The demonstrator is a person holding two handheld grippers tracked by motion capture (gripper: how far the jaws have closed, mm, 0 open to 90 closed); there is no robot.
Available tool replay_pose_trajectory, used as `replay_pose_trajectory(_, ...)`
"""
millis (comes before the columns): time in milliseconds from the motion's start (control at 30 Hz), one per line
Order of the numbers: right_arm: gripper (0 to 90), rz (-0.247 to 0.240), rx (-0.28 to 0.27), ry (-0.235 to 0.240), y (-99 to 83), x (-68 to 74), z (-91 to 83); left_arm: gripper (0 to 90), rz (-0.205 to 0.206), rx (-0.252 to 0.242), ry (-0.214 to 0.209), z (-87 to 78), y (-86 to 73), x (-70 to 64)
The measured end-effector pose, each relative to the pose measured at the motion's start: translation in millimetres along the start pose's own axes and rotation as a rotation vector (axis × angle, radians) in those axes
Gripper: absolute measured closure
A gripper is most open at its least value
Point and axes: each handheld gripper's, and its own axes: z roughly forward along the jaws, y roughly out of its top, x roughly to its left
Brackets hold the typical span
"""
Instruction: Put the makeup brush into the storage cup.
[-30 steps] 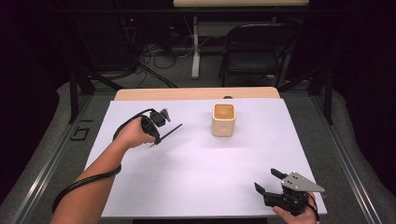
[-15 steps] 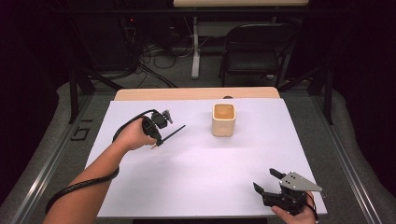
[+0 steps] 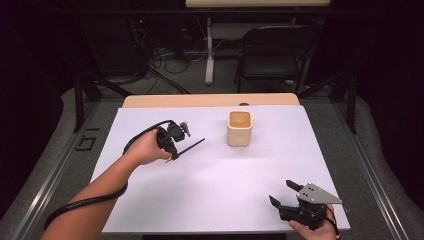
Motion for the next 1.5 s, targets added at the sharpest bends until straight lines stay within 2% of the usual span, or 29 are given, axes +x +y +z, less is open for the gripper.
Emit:
replay_pose_trajectory(500, 23.1, -0.025, -0.008, -0.004, 2.7, 1.4, 1.5, 84.3, 0.117, 0.007, -0.02, 2.4, 17.3, -34.1)
replay_pose_trajectory(733, 23.9, -0.046, -0.016, -0.009, 6.2, 1.5, 2.3, 84.3, 0.149, 0.008, -0.022, 3.1, 24.0, -46.2)
replay_pose_trajectory(1033, 23.9, -0.079, 0.002, -0.013, 8.9, 4.5, 5.1, 84.3, 0.182, 0.015, -0.022, 1.6, 25.0, -55.1)
replay_pose_trajectory(1167, 23.9, -0.112, 0.009, -0.02, 12.3, 6.5, 7.0, 84.3, 0.191, 0.017, -0.022, 0.7, 24.6, -57.6)
replay_pose_trajectory(1500, 23.9, -0.242, 0.055, -0.05, 21.0, 17.2, 17.7, 84.3, 0.202, 0.024, -0.019, -0.9, 25.9, -60.4)
